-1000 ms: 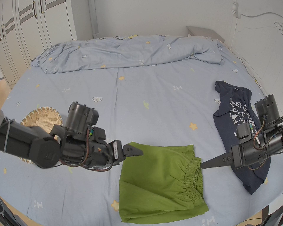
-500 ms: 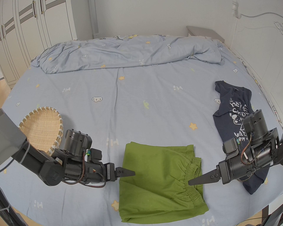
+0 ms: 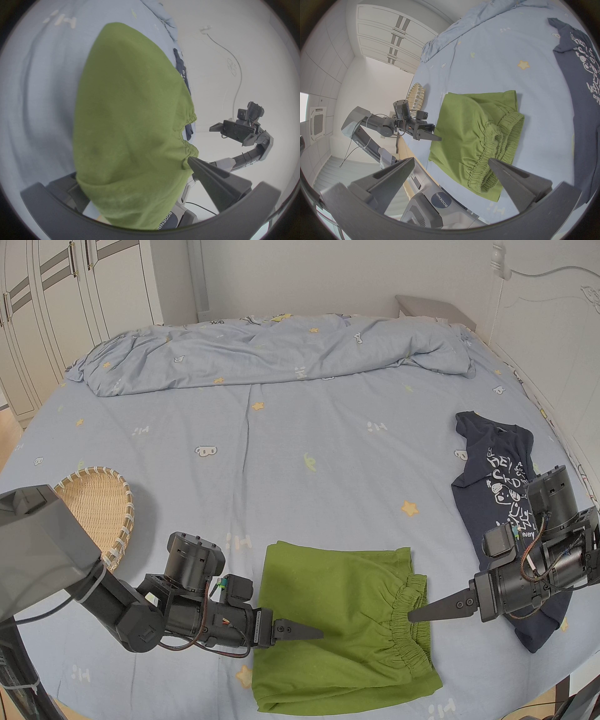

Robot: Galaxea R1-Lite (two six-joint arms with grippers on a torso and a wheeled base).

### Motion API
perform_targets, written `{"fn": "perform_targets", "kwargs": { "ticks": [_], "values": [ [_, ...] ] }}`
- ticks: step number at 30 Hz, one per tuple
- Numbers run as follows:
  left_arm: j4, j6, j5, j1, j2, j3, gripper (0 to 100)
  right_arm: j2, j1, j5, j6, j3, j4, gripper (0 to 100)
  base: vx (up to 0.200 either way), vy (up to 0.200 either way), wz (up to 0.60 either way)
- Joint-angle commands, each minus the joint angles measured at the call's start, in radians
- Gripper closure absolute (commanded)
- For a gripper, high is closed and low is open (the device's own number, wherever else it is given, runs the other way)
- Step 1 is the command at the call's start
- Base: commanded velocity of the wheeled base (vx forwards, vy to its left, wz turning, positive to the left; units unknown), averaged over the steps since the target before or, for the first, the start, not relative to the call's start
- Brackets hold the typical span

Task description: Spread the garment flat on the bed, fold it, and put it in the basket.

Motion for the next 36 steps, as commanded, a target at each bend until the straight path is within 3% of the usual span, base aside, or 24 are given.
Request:
{"fn": "perform_targets", "kwargs": {
  "ticks": [1, 14, 15, 26, 29, 30, 31, 36],
  "values": [
    [-0.027, -0.001, -0.030, -0.017, 0.039, 0.000, 0, -0.006, -0.004, 0.000, -0.001, -0.001, 0.000, 0, 0.000, 0.000, 0.00],
    [-0.039, -0.011, -0.045, -0.026, 0.057, -0.019, 0, -0.021, -0.010, 0.000, 0.000, -0.001, 0.000, 0, 0.000, 0.000, 0.00],
    [-0.039, -0.014, -0.044, -0.026, 0.059, -0.026, 100, -0.021, -0.010, 0.000, 0.000, -0.001, 0.000, 0, 0.000, 0.000, 0.00],
    [-0.039, -0.070, -0.030, -0.019, -0.021, -0.037, 100, -0.027, -0.031, 0.000, 0.000, -0.004, 0.000, 0, 0.000, 0.000, 0.00],
    [-0.039, -0.234, 0.051, -0.009, -0.117, -0.045, 100, -0.033, -0.051, 0.000, 0.000, -0.016, 0.010, 0, 0.000, 0.000, 0.00],
    [-0.039, -0.234, 0.051, -0.009, -0.117, -0.045, 100, -0.033, -0.051, 0.000, 0.000, -0.016, 0.010, 0, 0.000, 0.000, 0.00],
    [-0.037, -0.307, 0.104, -0.011, -0.151, -0.056, 100, -0.035, -0.053, 0.000, 0.000, -0.019, 0.017, 0, 0.000, 0.000, 0.00],
    [0.012, -0.326, 0.119, 0.000, -0.219, -0.072, 100, -0.042, -0.053, 0.000, 0.000, -0.027, 0.028, 0, 0.000, 0.000, 0.00]
  ]
}}
